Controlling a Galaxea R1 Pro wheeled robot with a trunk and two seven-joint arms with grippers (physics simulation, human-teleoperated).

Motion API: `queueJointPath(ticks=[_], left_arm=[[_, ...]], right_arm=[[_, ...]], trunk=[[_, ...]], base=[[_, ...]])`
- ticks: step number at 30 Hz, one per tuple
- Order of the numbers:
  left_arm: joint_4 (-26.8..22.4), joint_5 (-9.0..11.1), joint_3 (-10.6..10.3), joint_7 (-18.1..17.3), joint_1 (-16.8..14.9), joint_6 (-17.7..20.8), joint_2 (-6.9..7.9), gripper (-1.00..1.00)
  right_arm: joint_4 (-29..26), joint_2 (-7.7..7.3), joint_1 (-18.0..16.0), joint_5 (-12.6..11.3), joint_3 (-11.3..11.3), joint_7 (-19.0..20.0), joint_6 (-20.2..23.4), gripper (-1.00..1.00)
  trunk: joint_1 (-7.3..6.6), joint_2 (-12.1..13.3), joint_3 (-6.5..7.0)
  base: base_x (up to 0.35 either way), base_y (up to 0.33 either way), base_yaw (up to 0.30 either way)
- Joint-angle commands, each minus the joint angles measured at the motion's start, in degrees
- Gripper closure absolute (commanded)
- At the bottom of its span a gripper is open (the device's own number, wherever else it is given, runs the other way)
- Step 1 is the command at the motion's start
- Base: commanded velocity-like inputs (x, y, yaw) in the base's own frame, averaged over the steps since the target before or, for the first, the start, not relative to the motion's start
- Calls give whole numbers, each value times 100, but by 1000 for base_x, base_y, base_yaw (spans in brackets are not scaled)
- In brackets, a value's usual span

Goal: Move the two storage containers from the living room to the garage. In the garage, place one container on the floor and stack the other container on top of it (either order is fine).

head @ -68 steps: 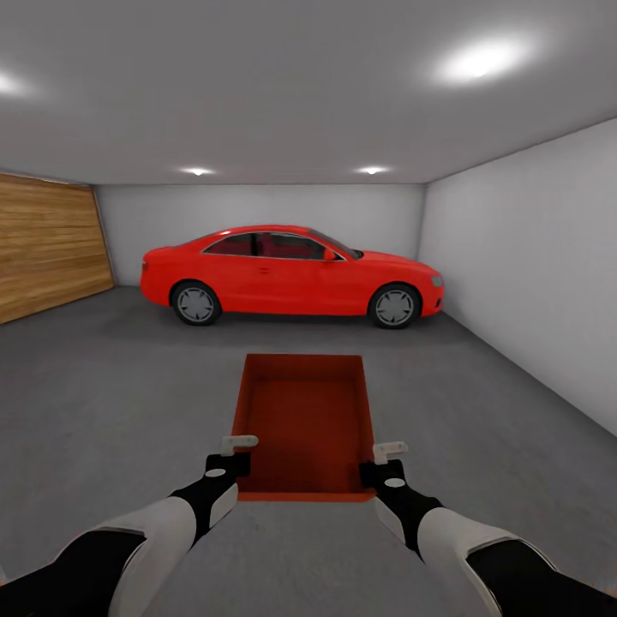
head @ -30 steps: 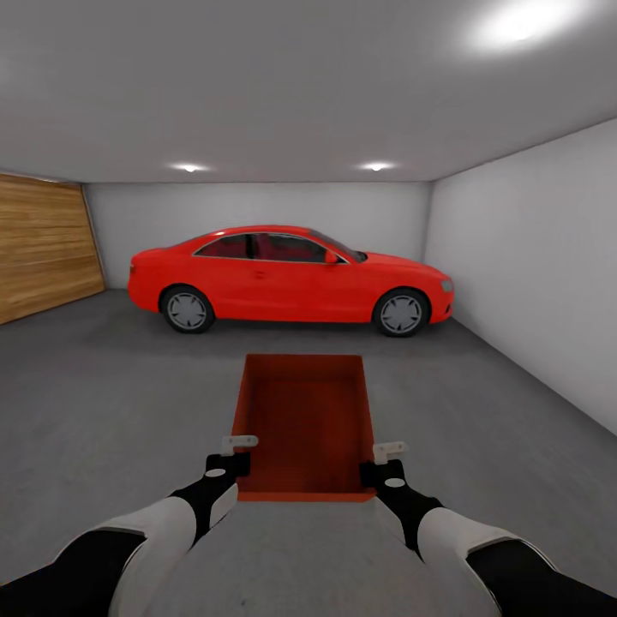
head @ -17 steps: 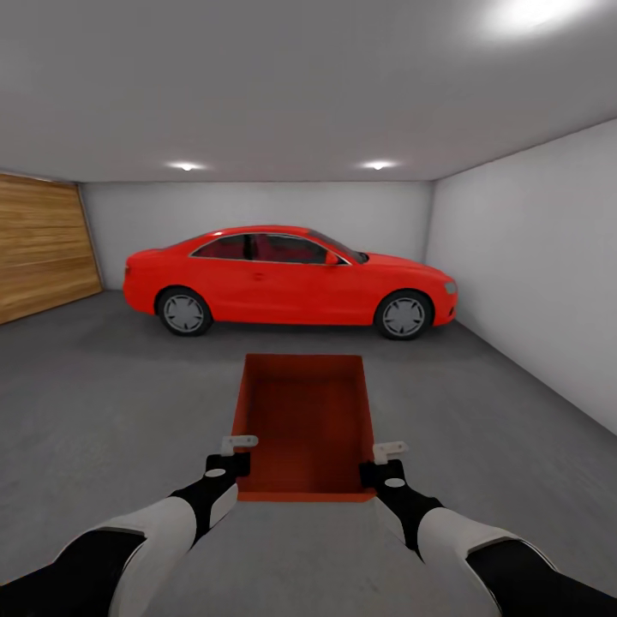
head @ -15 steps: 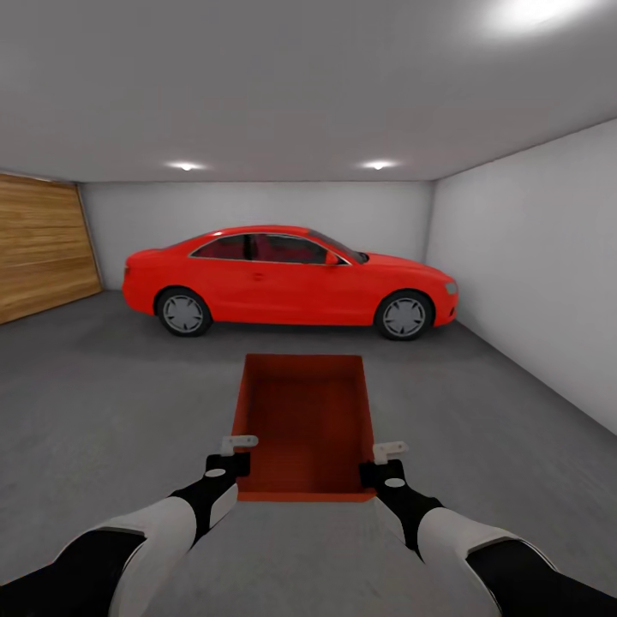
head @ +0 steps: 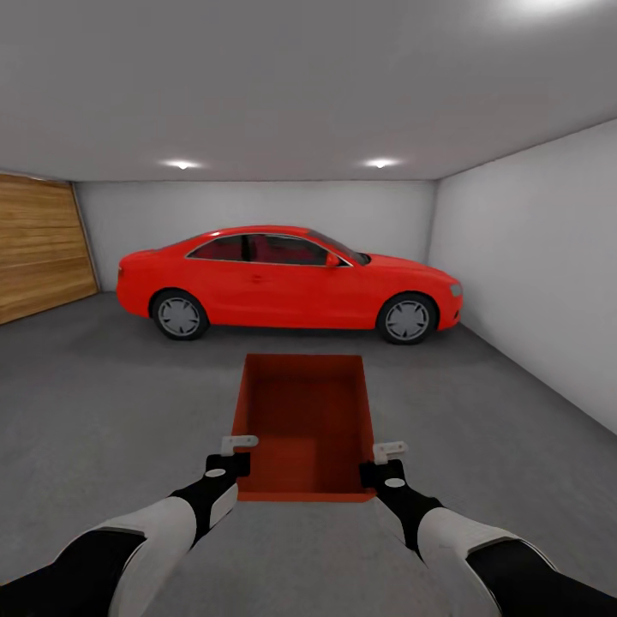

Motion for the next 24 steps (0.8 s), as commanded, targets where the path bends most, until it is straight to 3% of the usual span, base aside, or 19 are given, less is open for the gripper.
queueJointPath(ticks=[1,24], left_arm=[[-76,9,144,109,-8,-122,-4,100],[-82,9,147,109,-8,-122,-4,100]], right_arm=[[35,27,-4,-144,-6,-42,-34,100],[35,27,-4,-149,-6,-42,-41,100]], trunk=[[5,-8,-8],[5,-8,-8]], base=[[320,0,0],[321,0,0]])
